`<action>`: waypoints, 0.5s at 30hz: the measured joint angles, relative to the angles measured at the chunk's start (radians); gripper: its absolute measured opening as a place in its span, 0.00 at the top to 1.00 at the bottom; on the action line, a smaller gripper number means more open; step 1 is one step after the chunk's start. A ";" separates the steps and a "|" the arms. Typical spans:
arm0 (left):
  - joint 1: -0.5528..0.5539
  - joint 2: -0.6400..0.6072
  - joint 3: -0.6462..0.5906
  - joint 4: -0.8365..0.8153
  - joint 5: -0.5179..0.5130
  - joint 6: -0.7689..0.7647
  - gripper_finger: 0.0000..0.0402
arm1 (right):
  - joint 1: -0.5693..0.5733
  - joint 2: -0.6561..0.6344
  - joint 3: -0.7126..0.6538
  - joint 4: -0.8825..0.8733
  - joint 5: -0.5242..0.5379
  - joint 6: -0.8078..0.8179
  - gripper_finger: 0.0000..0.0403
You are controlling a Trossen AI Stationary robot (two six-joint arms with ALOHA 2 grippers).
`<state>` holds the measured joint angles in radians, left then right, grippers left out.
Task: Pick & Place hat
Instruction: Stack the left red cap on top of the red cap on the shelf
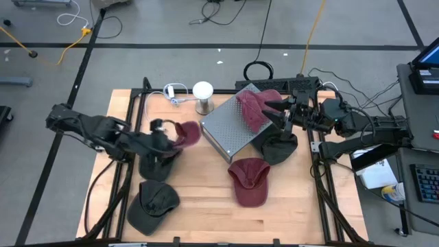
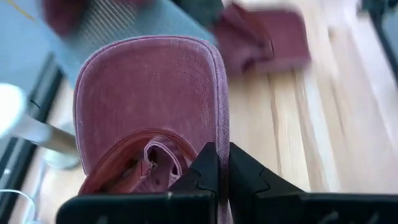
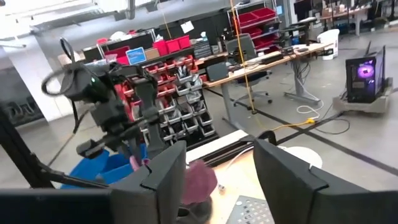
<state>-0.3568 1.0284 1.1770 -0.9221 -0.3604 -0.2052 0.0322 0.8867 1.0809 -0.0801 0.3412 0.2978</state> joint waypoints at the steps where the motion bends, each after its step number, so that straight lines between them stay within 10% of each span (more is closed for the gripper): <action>1: -0.014 -0.018 0.000 0.013 -0.031 -0.014 0.98 | 0.000 0.000 0.000 0.000 0.000 0.012 0.51; 15: -0.165 -0.107 0.000 0.312 -0.408 0.067 0.98 | 0.000 0.000 0.000 0.001 -0.005 0.148 0.28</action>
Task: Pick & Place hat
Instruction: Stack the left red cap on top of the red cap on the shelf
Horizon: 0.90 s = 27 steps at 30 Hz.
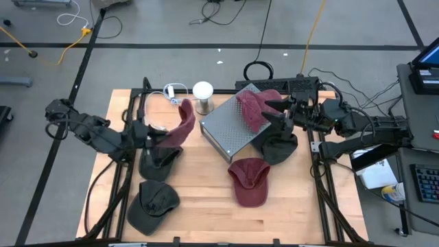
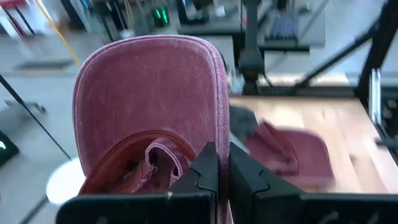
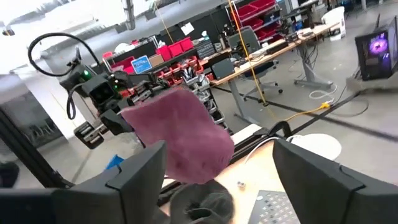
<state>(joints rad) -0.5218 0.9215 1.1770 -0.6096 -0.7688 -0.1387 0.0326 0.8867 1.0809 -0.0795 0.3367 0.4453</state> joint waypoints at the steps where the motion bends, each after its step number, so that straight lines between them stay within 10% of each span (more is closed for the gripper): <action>1: -0.004 0.000 0.000 0.036 -0.020 0.027 0.98 | 0.000 0.000 0.000 0.000 0.000 0.020 0.28; 13: 0.014 0.028 0.000 0.639 -0.091 0.535 0.98 | 0.000 0.000 0.000 0.001 -0.001 0.158 0.31; 27: 0.181 0.187 0.000 1.151 0.230 0.766 0.98 | -0.001 0.025 0.001 0.124 -0.026 0.295 0.31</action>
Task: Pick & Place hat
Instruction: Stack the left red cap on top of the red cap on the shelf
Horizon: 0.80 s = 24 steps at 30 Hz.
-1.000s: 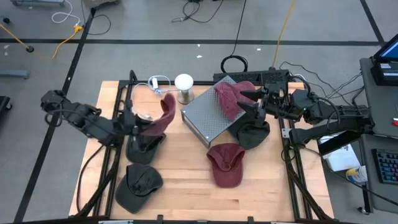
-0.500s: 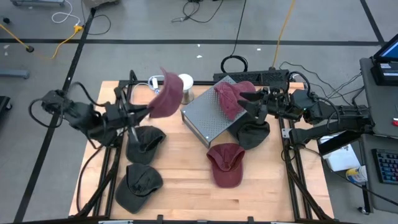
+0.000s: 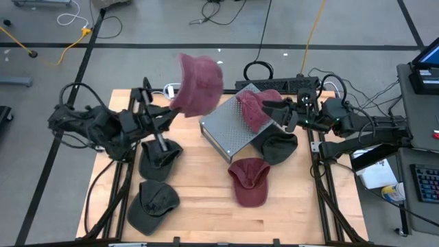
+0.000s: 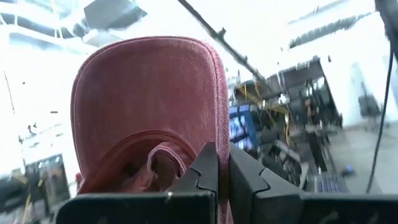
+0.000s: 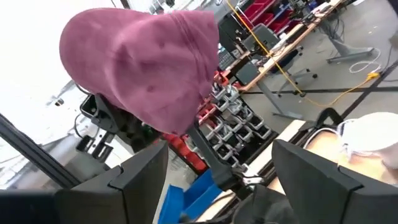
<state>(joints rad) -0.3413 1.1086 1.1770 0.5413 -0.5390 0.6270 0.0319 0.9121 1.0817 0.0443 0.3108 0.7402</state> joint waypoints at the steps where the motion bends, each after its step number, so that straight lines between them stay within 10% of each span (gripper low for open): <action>1: 0.018 0.017 0.000 0.038 0.027 0.000 0.98 | 0.000 0.005 0.000 0.003 -0.001 0.011 0.31; 10: 0.158 0.187 0.022 0.372 0.205 0.043 0.98 | 0.000 0.044 0.000 0.053 -0.055 0.078 0.31; 24: 0.286 0.423 0.309 0.267 0.487 -0.142 0.98 | -0.019 0.037 0.000 0.250 -0.072 0.005 0.31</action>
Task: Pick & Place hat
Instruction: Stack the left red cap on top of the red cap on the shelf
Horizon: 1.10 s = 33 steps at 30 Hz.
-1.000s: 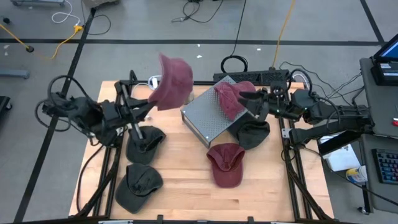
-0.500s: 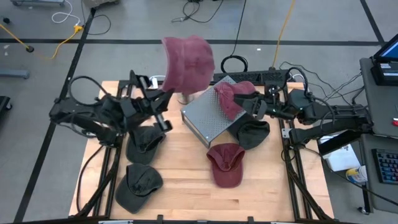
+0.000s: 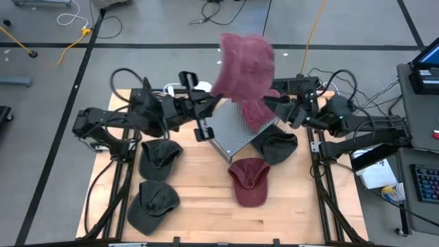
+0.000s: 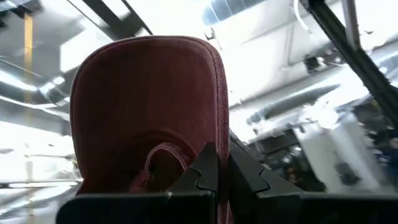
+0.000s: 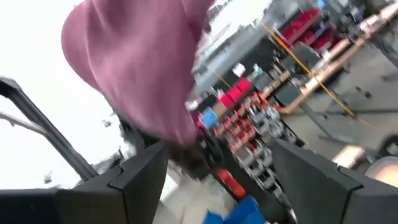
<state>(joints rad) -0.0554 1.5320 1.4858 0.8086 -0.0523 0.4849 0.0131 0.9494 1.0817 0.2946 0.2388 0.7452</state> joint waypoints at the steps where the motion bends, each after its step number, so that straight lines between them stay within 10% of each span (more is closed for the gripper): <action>1: 0.002 0.014 0.015 -0.007 0.011 -0.007 0.98 | -0.004 -0.003 0.000 0.021 0.000 0.000 0.31; 21: 0.009 0.052 0.053 -0.106 0.020 -0.090 0.98 | -0.005 -0.075 0.000 0.089 -0.011 -0.051 0.34; 33: 0.011 0.052 0.053 -0.125 -0.052 -0.134 0.98 | -0.005 -0.093 0.000 0.097 -0.148 0.002 0.85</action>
<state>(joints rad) -0.0444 1.5845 1.5383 0.6834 -0.1045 0.3513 0.0082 0.8567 1.0813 0.3916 0.0910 0.7472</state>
